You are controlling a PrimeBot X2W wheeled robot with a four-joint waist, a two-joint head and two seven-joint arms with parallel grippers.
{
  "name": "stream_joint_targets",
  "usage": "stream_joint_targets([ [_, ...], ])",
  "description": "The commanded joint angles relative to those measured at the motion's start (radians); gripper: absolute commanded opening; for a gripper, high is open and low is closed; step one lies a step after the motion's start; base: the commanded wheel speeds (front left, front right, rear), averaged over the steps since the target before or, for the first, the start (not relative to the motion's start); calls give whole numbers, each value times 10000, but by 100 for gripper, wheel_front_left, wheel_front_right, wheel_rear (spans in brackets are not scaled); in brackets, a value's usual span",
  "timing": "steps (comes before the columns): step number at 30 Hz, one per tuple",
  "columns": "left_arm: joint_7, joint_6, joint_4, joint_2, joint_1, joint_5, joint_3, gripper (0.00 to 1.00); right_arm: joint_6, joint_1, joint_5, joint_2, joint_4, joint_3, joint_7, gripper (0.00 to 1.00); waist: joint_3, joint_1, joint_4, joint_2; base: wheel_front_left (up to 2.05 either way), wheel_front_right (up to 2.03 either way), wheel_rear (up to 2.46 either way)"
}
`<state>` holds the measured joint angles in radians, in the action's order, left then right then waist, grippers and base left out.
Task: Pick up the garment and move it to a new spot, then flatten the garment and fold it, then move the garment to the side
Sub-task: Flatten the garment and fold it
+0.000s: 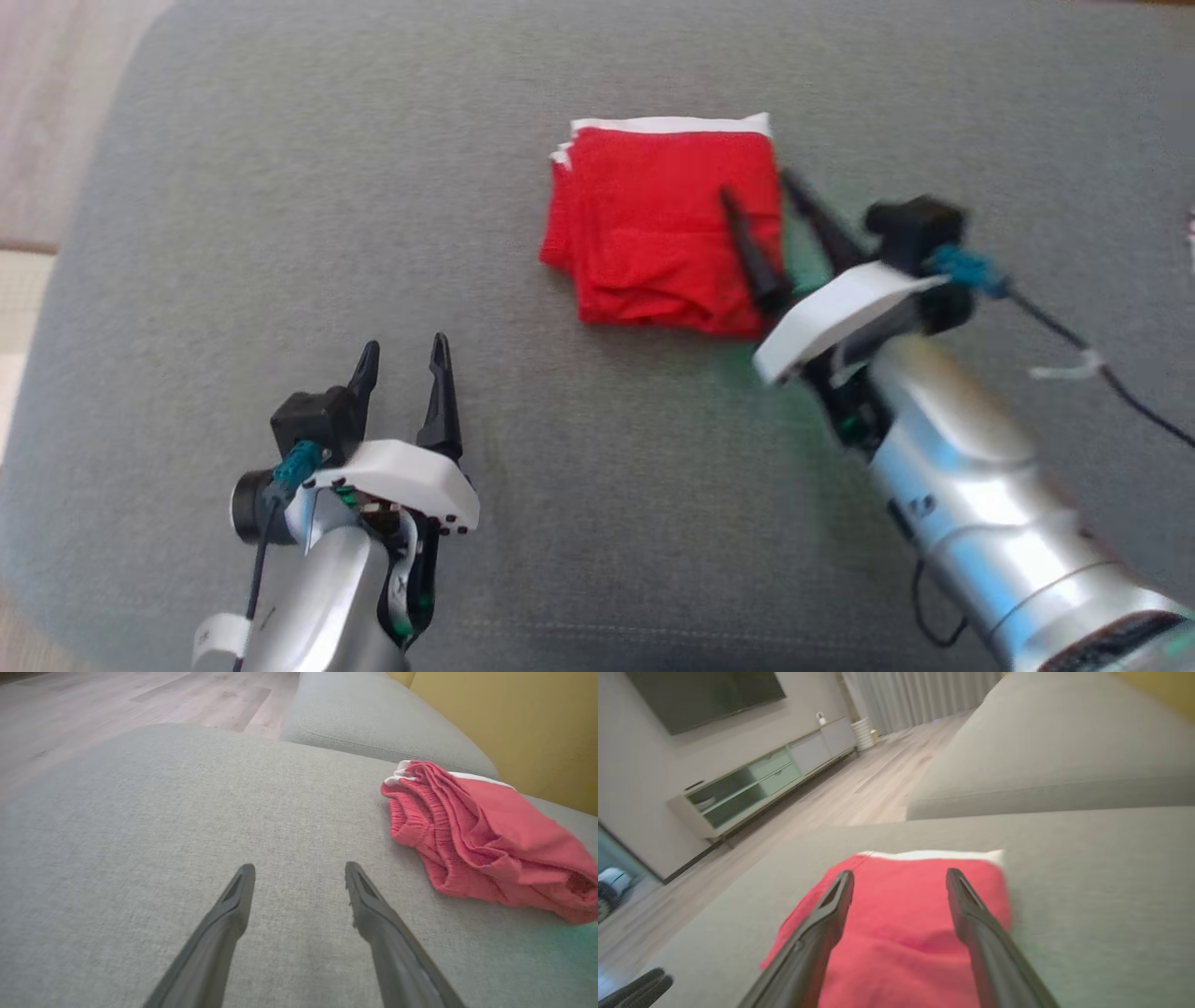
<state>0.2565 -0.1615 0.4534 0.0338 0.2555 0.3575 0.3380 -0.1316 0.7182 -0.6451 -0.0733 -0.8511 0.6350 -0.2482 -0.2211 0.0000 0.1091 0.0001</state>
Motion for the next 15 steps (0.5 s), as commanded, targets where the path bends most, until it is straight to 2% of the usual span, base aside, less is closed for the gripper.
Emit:
stream_joint_targets([
  [1, 53, -74, -365, 164, 333, -186, -422, 100, 9, -108, 770, 112, 477, -849, -130, 100, -60, 0, -329, -1, 0, 0, 0],
  [4, 53, -67, -409, 164, 329, -352, -552, 100, 9, -702, 1952, 85, 935, -2245, -132, 100, -74, 0, -612, -1, 0, 0, 0],
  [8, 53, -85, -425, 164, 337, -581, -764, 100, 9, -1484, 3127, 134, 1569, -3564, -133, 100, -80, 0, -895, -1, 0, 0, 0],
  [15, 53, -74, -500, 164, 263, -862, -1056, 100, 9, -2419, 3941, 214, 2064, -4715, -134, 100, 37, 0, -1219, -1, 0, 0, 0],
])
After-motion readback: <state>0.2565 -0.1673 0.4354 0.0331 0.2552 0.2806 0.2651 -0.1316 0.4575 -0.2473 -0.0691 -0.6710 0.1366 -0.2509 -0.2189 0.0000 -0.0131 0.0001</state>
